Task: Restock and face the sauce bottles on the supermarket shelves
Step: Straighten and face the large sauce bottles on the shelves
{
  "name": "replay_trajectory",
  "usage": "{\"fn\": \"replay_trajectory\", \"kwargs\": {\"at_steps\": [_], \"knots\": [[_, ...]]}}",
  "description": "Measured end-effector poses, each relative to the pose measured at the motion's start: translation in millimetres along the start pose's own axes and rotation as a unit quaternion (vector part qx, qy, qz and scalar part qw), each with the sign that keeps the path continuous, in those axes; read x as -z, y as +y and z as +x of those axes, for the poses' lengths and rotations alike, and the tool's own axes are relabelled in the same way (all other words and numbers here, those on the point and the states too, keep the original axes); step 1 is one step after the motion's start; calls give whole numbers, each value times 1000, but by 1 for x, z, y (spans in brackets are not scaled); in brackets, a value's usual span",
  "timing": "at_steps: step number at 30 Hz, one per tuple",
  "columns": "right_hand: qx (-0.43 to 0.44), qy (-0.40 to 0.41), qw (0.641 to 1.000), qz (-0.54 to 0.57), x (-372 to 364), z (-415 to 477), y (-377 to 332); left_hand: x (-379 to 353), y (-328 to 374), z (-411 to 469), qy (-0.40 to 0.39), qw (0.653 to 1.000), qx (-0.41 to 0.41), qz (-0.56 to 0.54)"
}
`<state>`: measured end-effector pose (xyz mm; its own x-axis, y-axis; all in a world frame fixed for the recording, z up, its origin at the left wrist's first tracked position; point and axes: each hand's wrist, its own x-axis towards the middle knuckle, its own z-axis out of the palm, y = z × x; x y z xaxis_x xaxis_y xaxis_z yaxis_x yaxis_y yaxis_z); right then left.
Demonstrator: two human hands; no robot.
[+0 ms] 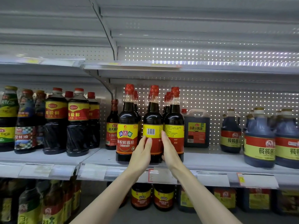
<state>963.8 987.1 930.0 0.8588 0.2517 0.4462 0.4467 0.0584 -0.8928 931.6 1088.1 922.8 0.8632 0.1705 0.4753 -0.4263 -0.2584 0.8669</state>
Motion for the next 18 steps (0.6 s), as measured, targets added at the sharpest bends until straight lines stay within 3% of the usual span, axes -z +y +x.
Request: {"fn": "replay_trajectory", "kwargs": {"at_steps": [4, 13, 18], "knots": [[-4, -8, 1000, -1, 3, -3, -1, 4, -2, 3, 28, 1000, 9, -11], [-27, -14, 999, -18, -6, -1, 3, 7, 6, 16, -19, 998, 45, -46], [-44, -16, 999, 1, -3, 1, 0, 10, -6, 11, -23, 1000, 12, -6]]}}
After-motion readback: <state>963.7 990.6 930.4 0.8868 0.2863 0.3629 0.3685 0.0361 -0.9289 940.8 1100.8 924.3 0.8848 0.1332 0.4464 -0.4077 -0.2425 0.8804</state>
